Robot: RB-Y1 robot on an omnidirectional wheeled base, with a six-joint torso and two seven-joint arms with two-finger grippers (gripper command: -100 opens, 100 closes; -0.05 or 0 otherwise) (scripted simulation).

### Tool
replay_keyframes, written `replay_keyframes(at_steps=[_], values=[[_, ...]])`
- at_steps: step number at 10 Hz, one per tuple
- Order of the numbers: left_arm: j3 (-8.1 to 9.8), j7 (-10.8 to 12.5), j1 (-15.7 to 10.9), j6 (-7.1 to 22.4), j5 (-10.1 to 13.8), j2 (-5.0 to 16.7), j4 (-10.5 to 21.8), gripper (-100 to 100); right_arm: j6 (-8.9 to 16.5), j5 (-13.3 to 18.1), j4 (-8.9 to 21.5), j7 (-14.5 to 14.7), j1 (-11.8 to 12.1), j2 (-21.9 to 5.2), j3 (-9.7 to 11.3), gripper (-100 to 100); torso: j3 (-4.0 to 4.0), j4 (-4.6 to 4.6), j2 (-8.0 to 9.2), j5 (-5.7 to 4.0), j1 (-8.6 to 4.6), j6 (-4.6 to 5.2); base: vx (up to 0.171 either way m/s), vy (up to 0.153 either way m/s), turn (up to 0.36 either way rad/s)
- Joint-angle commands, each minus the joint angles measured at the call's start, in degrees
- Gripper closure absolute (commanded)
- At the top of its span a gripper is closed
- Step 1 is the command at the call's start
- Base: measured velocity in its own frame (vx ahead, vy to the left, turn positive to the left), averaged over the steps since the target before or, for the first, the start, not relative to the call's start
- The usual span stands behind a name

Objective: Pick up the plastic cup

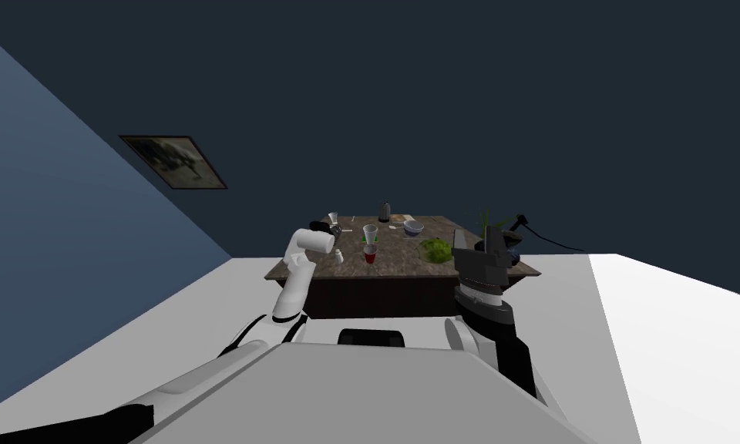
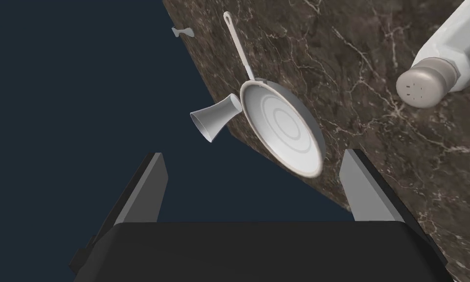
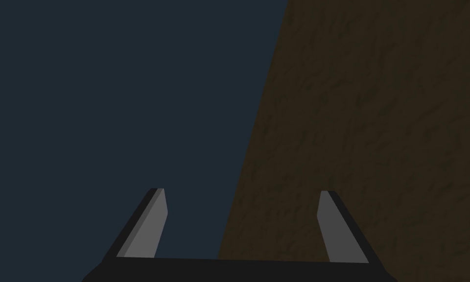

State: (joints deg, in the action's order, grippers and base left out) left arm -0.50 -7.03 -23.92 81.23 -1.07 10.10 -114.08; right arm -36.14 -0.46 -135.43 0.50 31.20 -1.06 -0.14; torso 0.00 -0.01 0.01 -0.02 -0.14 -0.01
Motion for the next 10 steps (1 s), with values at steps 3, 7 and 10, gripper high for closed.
replay_keyframes(at_steps=[3, 7, 10], values=[[0.89, -0.3, -2.2, 5.4, 0.7, -0.3, 1.9, -100, 0.0, 0.0, 0.0, 0.0, 0.0, 0.0, 0.0, 0, 0.0, 0.0, -0.01, -0.02, -0.07, 0.0, -0.001, -0.042, -0.039], [2.06, -0.6, -4.6, 11.1, 1.7, -1.1, 4.5, -100, 0.0, 0.0, 0.0, 0.0, 0.0, 0.0, 0.0, 0, -0.01, -0.01, -0.02, -0.02, -0.11, 0.0, 0.005, -0.05, -0.044], [3.14, -0.8, -6.6, 16.0, 2.6, -2.1, 6.8, -100, 0.0, 0.0, 0.0, 0.0, 0.0, 0.0, 0.0, 0, -0.01, -0.01, -0.01, -0.01, -0.02, -0.02, 0.009, -0.042, -0.046]])
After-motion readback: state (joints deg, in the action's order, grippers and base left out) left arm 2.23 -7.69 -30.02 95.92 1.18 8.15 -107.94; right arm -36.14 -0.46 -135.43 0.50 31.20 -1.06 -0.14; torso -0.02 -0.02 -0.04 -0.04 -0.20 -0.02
